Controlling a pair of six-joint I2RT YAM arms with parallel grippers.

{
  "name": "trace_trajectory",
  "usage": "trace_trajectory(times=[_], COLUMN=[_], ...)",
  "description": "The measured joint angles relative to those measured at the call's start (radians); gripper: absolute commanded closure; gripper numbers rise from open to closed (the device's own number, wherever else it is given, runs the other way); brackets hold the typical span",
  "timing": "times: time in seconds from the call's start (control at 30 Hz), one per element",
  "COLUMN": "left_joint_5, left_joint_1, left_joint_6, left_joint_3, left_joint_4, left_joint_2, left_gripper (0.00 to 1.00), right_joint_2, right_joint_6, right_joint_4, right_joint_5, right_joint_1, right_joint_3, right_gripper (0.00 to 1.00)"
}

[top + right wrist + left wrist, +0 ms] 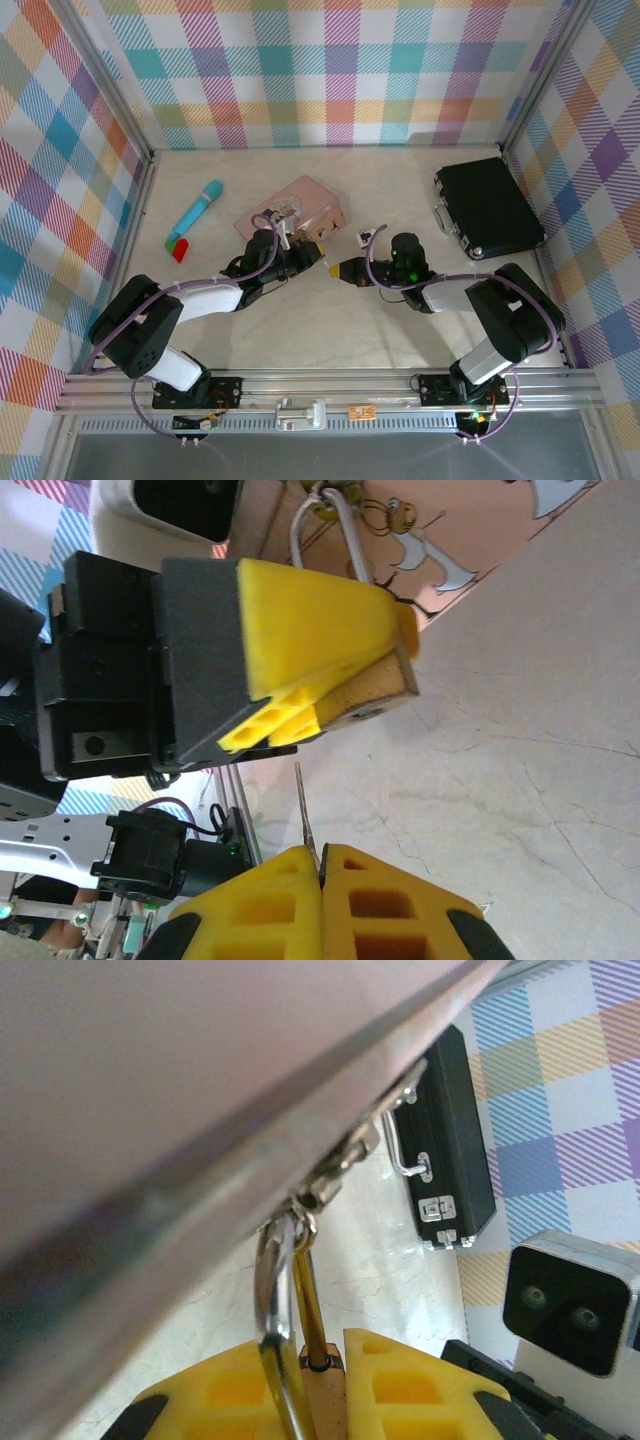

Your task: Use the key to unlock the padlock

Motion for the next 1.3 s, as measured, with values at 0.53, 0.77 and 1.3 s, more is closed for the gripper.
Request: trace_trajectory(times=[0.53, 0.77, 1.3], left_joint_5=[0.002, 0.007, 0.007], left_joint_1=[-0.006, -0.012, -0.019], left_joint_6=[0.014, 0.014, 0.005], left_joint_3=[0.0, 0.0, 0.0], left_joint_4=[-0.038, -0.031, -0.013], left_joint_2=[-0.05, -0.04, -0.031], left_gripper=[1.0, 1.0, 1.0], right_joint_2=[0.007, 0.011, 0.056], right_joint_6=[0.003, 0.019, 0.051], right_joint_4=[-0.018, 0.008, 0.06], right_joint_5=[0.008, 0.008, 0.005], right_joint_1=[0.009, 0.016, 0.022], right_joint_3=[0.004, 0.01, 0.02], right_gripper=[1.0, 1.0, 1.0])
